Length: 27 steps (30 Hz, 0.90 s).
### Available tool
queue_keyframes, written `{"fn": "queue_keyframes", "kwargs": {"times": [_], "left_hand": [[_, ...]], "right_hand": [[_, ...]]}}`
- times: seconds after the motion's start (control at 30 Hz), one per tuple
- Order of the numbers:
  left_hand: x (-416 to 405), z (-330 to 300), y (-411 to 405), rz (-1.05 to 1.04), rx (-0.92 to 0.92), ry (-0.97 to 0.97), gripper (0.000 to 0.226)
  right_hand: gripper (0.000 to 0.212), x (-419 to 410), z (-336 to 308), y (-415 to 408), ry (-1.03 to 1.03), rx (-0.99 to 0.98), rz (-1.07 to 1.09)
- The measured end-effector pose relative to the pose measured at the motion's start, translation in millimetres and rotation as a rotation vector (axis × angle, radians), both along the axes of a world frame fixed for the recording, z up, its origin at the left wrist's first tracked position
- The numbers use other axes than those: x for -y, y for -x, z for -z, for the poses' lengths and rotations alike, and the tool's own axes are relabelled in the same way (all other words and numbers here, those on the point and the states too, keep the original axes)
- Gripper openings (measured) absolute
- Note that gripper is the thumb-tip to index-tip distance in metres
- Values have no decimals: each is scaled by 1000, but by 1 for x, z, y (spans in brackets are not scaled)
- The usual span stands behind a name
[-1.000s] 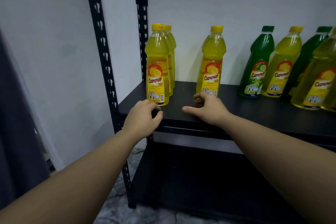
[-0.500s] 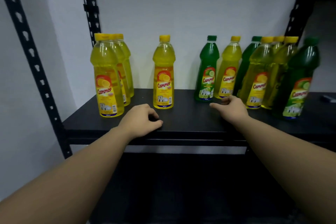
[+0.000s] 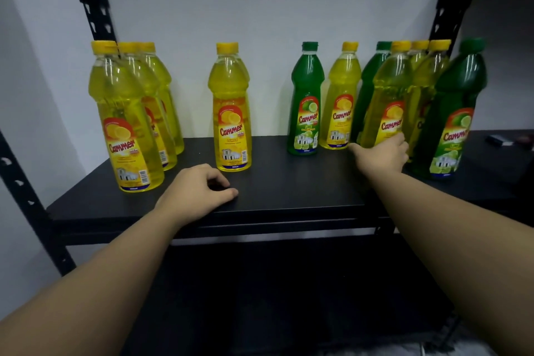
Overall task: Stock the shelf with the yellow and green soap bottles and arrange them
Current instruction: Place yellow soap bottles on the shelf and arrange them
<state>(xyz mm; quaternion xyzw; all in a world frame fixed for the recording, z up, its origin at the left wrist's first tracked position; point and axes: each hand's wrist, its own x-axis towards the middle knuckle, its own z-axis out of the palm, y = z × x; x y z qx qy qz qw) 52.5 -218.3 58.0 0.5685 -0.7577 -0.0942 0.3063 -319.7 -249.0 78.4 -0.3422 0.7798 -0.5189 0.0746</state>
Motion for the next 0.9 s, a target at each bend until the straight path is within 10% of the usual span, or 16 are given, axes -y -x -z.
{"fn": "queue_keyframes", "kwargs": {"times": [0.9], "left_hand": [[10, 1, 3, -43, -50, -41, 21]], "right_hand": [[89, -5, 5, 2, 1, -62, -254]]}}
